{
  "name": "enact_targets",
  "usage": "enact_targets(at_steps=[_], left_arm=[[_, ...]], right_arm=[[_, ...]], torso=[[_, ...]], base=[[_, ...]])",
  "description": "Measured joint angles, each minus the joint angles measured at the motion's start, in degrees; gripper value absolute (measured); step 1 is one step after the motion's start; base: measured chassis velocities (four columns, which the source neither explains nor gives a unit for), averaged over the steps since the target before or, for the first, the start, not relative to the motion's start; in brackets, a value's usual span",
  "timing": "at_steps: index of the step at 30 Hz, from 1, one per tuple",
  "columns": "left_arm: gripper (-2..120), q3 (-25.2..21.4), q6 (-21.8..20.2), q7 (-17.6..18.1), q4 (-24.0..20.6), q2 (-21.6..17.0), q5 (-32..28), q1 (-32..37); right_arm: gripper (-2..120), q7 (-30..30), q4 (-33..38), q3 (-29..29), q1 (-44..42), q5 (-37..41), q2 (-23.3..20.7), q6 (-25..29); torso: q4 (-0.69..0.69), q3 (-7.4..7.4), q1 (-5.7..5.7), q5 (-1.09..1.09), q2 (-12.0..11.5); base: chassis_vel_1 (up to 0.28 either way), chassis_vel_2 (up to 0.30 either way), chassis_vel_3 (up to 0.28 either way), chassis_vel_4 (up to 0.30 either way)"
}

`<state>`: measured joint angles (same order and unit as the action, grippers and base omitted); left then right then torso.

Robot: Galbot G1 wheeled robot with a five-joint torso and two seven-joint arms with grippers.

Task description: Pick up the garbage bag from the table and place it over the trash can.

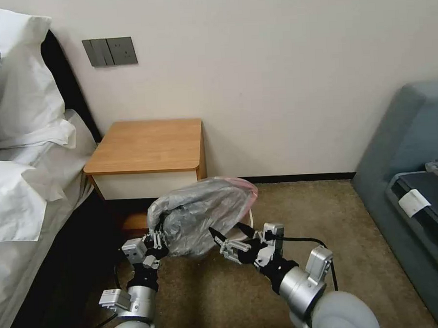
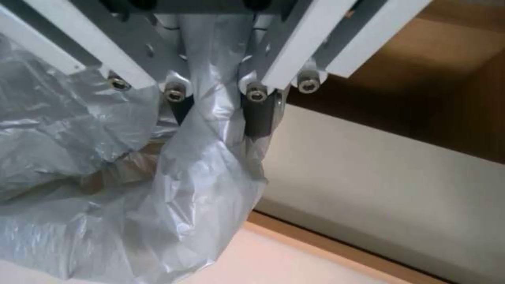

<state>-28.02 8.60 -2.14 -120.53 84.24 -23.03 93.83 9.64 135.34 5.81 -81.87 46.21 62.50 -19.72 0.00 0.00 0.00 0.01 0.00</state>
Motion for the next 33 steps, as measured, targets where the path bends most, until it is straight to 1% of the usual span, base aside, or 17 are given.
enact_targets(at_steps=[9, 11, 12, 13, 16, 17, 18, 19, 20, 21, 24, 25, 28, 29, 30, 32, 33], left_arm=[[3, 0.1, 0.0, -0.1, 0.2, 0.0, 0.6, 0.3], [3, 0.1, 0.0, -0.1, 0.3, 0.0, 0.8, 0.4], [3, 0.0, 0.0, -0.1, 0.3, 0.0, 0.8, 0.5], [3, 0.0, 0.0, -0.1, 0.3, 0.0, 0.8, 0.5], [3, 0.0, 0.0, -0.1, 0.3, -0.2, 0.8, 0.3], [3, 0.0, 0.0, -0.1, 0.3, -0.2, 0.8, 0.3], [3, 0.0, 0.0, -0.1, 0.3, -0.2, 0.7, 0.3], [3, 0.0, 0.0, 0.0, 0.3, -0.2, 0.7, 0.2], [3, 0.0, 0.0, 0.0, 0.3, -0.3, 0.7, 0.2], [3, 0.0, 0.0, 0.0, 0.3, -0.3, 0.7, 0.2], [3, 0.0, 0.0, 0.0, 0.3, -0.3, 0.6, 0.2], [3, 0.0, 0.0, 0.0, 0.3, -0.3, 0.6, 0.2], [3, 0.0, 0.0, 0.0, 0.3, -0.4, 0.5, 0.2], [3, 0.0, 0.0, 0.0, 0.3, -0.4, 0.5, 0.2], [3, 0.0, 0.0, 0.0, 0.3, -0.4, 0.5, 0.2], [3, 0.0, 0.0, 0.0, 0.2, -0.5, 0.5, 0.2], [3, 0.0, 0.0, 0.0, 0.2, -0.5, 0.5, 0.2]], right_arm=[[90, -0.3, -0.9, -0.1, 0.5, -0.6, 0.3, 0.1], [83, -0.5, -1.0, -0.3, 0.5, -0.7, 0.2, 0.2], [76, -0.5, -1.0, -0.3, 0.5, -0.8, 0.2, 0.2], [76, -0.5, -1.0, -0.3, 0.5, -0.8, 0.2, 0.2], [61, -0.5, -1.3, -0.5, 0.5, -1.2, 0.1, 0.4], [61, -0.5, -1.3, -0.5, 0.5, -1.2, 0.1, 0.4], [58, -0.6, -1.3, -0.6, 0.4, -1.3, 0.1, 0.4], [51, -0.6, -1.3, -0.6, 0.4, -1.5, 0.1, 0.4], [48, -0.6, -1.3, -0.6, 0.4, -1.6, 0.1, 0.5], [48, -0.6, -1.3, -0.6, 0.4, -1.6, 0.1, 0.5], [31, -0.7, -1.4, -0.5, 0.5, -1.9, -0.1, 0.5], [31, -0.7, -1.4, -0.5, 0.5, -1.9, -0.1, 0.5], [17, -0.9, -1.6, -0.5, 0.4, -2.5, 0.0, 0.7], [17, -0.9, -1.6, -0.5, 0.4, -2.5, 0.0, 0.7], [14, -1.0, -1.6, -0.5, 0.4, -2.8, 0.0, 0.7], [4, -1.2, -1.7, -0.5, 0.3, -3.3, 0.0, 0.8], [4, -1.2, -1.7, -0.5, 0.3, -3.3, 0.0, 0.8]], torso=[[0.0, 0.0, 0.0, -0.01, 0.0], [0.0, 0.0, 0.0, -0.01, 0.0], [0.0, 0.0, 0.0, -0.01, 0.0], [0.0, 0.0, 0.0, -0.01, 0.0], [0.0, 0.0, 0.0, -0.01, 0.0], [0.0, 0.0, 0.0, -0.01, 0.0], [-0.01, 0.0, 0.0, -0.01, 0.0], [0.0, 0.0, 0.0, -0.01, 0.0], [0.0, 0.0, 0.0, -0.01, 0.0], [0.0, 0.0, 0.0, -0.01, 0.0], [0.0, 0.0, 0.0, -0.01, 0.0], [0.0, 0.0, 0.0, -0.01, 0.0], [0.0, 0.0, 0.0, -0.01, 0.0], [0.0, 0.0, 0.0, -0.01, 0.0], [0.0, 0.0, 0.0, -0.01, 0.0], [0.0, 0.0, 0.0, -0.01, 0.0], [0.0, 0.0, 0.0, -0.01, 0.0]], base=[[0.0, 0.0, 0.0, 0.0], [0.0, 0.0, 0.0, 0.0], [0.0, 0.0, 0.0, 0.0], [0.0, 0.0, 0.0, 0.0], [0.0, 0.0, 0.0, 0.0], [0.0, 0.0, 0.0, 0.0], [0.0, 0.0, 0.0, 0.0], [0.0, 0.0, 0.0, 0.0], [0.0, 0.0, 0.0, 0.0], [0.0, 0.0, 0.0, 0.0], [0.0, 0.0, 0.0, 0.0], [0.0, 0.0, 0.0, 0.0], [0.0, 0.0, 0.0, 0.0], [0.0, 0.0, 0.0, 0.0], [0.0, 0.0, 0.0, 0.0], [0.0, 0.0, 0.0, 0.0], [0.0, 0.0, 0.0, 0.0]])
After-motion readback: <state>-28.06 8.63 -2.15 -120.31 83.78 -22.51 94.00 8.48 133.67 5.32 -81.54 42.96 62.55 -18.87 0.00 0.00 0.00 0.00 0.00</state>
